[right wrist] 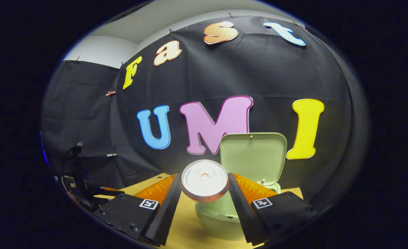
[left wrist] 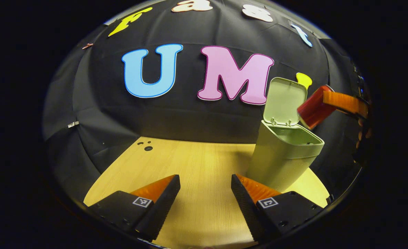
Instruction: Press the lid of the desktop garbage bin to open it, pick up the crumpled paper on the desktop and throw it into the bin, then pick up the pop can on the desktop and drop it into the bin, and finally close the garbage bin lid.
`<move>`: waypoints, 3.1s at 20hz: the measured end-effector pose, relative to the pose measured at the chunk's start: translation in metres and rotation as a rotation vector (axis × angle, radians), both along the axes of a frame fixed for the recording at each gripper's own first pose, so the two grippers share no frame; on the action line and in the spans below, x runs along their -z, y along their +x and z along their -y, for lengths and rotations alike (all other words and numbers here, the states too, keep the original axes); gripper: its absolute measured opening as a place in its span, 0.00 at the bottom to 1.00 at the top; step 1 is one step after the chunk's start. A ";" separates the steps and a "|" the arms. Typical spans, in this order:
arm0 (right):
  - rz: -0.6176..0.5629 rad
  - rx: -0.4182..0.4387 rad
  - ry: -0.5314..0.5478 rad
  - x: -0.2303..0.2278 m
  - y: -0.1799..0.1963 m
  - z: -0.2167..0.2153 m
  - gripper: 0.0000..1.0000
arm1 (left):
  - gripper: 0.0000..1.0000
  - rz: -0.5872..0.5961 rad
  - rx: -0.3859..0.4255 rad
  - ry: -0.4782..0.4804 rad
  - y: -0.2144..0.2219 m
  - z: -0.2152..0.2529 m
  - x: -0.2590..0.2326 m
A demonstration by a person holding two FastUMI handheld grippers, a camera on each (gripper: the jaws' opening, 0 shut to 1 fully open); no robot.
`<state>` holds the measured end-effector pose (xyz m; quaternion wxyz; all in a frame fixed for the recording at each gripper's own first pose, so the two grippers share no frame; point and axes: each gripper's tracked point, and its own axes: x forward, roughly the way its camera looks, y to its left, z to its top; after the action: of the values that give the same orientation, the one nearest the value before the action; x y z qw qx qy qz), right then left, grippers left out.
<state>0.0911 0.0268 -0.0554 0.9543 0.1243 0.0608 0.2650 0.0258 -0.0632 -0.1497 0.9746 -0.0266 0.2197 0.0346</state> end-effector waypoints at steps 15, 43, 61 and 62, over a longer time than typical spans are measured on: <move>-0.263 0.113 -0.242 0.150 0.059 0.034 0.83 | 0.96 -0.020 -0.035 0.043 -0.020 0.000 -0.001; -0.238 0.127 -0.202 0.141 0.063 0.043 0.83 | 0.96 -0.020 -0.052 0.046 -0.030 0.007 0.003; 0.236 0.296 0.015 -0.046 0.134 0.063 0.93 | 0.95 -0.021 -0.055 0.036 -0.039 0.010 0.006; 0.239 0.303 0.014 -0.047 0.139 0.062 0.93 | 0.95 -0.023 -0.057 0.039 -0.042 0.009 0.007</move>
<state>0.2297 -0.0357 -0.0079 0.9827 0.1062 -0.0745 0.1319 -0.0157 -0.0722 -0.1567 0.9709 -0.0134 0.2294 0.0669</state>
